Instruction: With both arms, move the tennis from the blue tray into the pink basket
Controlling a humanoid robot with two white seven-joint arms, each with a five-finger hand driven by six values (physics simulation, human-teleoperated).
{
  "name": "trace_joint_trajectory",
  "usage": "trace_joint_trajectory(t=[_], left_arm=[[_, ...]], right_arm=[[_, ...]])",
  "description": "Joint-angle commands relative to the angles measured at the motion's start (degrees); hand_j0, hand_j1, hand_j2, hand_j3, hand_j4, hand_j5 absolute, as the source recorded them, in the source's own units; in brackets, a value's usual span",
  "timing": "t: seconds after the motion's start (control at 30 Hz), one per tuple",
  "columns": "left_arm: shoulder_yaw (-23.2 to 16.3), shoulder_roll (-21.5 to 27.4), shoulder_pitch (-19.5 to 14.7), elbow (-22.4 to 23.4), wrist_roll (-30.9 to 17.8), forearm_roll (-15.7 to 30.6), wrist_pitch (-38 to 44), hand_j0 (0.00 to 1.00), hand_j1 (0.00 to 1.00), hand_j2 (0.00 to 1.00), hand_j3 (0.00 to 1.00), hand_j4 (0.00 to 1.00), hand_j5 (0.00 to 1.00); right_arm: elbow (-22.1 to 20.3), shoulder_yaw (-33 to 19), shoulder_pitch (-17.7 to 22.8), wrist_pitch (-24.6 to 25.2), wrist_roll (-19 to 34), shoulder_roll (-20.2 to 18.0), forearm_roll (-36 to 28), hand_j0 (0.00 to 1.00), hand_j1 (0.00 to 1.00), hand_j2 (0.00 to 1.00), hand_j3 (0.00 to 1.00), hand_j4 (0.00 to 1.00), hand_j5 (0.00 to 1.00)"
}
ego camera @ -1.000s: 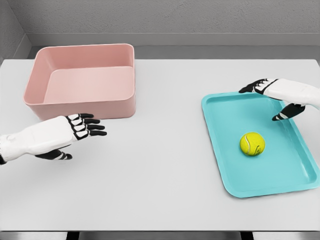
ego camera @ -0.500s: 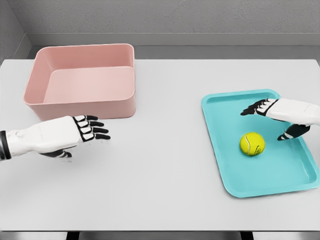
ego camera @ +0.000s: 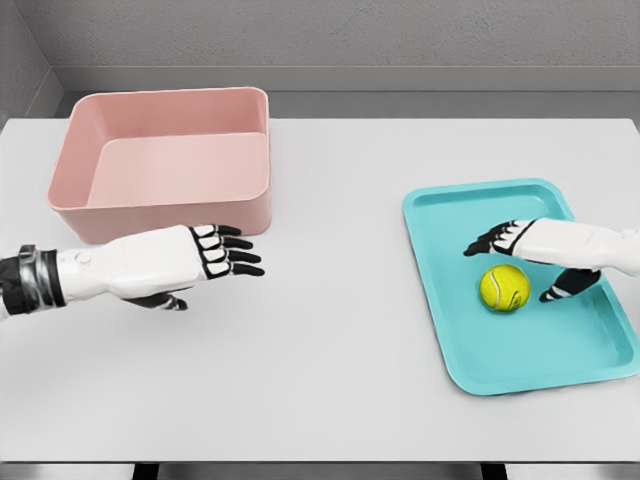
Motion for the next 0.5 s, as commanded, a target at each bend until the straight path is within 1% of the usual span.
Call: trace_joint_trajectory(t=[0.0, 0.03, 0.1, 0.13, 0.23, 0.27, 0.33, 0.37, 0.43, 0.47], left_arm=[[-3.34, -1.01, -0.09, -0.01, -0.09, 0.28, 0.03, 1.00, 1.00, 1.00, 1.00, 1.00, 1.00], [-3.43, -0.93, -0.18, -0.01, -1.05, 0.19, 0.03, 1.00, 1.00, 1.00, 1.00, 1.00, 1.00], [-3.52, -0.84, -0.44, -0.01, -7.47, 0.10, 0.03, 1.00, 1.00, 1.00, 1.00, 1.00, 1.00], [-3.96, -0.49, -0.88, -0.01, -7.83, 0.10, 0.03, 1.00, 1.00, 1.00, 1.00, 1.00, 1.00], [-9.75, 0.31, -8.52, -0.01, -7.65, 0.37, 0.03, 1.00, 1.00, 1.00, 1.00, 1.00, 1.00], [-10.81, 0.66, -10.37, -0.01, -7.47, 0.45, 0.03, 1.00, 1.00, 1.00, 1.00, 1.00, 1.00], [-10.90, 0.66, -12.48, -0.01, -7.30, 0.45, 0.03, 1.00, 1.00, 1.00, 1.00, 1.00, 1.00], [-11.78, 0.66, -13.45, -0.01, -7.30, 0.45, 0.03, 1.00, 1.00, 1.00, 1.00, 1.00, 1.00], [-14.85, 0.66, -15.73, -0.01, -7.30, 0.54, 0.03, 1.00, 1.00, 1.00, 1.00, 1.00, 1.00], [-16.70, 0.66, -15.82, -0.01, -7.21, 2.29, 0.03, 1.00, 1.00, 1.00, 1.00, 1.00, 1.00]], right_arm=[[-0.17, 0.22, 0.00, 0.09, 0.34, 0.26, -0.36, 1.00, 1.00, 1.00, 1.00, 1.00, 1.00], [-0.17, 0.30, 0.00, 0.09, 0.34, 0.26, -0.36, 1.00, 1.00, 1.00, 1.00, 1.00, 1.00], [-0.17, 0.30, 0.53, 0.09, 0.34, 0.26, -0.36, 1.00, 1.00, 1.00, 1.00, 1.00, 1.00], [-0.26, 0.30, 0.62, 0.09, 0.43, 0.34, -0.36, 1.00, 1.00, 1.00, 1.00, 1.00, 1.00], [-0.44, 0.48, 0.70, 0.09, 0.43, 1.05, -0.27, 1.00, 1.00, 1.00, 1.00, 1.00, 1.00], [-0.44, 0.66, 0.70, 0.09, 0.52, 1.31, -0.27, 1.00, 1.00, 1.00, 1.00, 1.00, 1.00], [-0.61, 0.66, 0.70, 0.09, 0.52, 1.40, -0.27, 1.00, 1.00, 1.00, 1.00, 1.00, 1.00], [-0.61, 0.74, 0.70, 0.09, 0.52, 1.40, -0.27, 1.00, 1.00, 1.00, 1.00, 1.00, 1.00], [-0.61, 0.74, 0.70, 0.09, 0.52, 1.40, -0.27, 1.00, 1.00, 1.00, 1.00, 1.00, 1.00], [-0.61, 1.18, 0.70, 0.09, 0.52, 1.40, -0.18, 1.00, 1.00, 1.00, 1.00, 1.00, 1.00]])
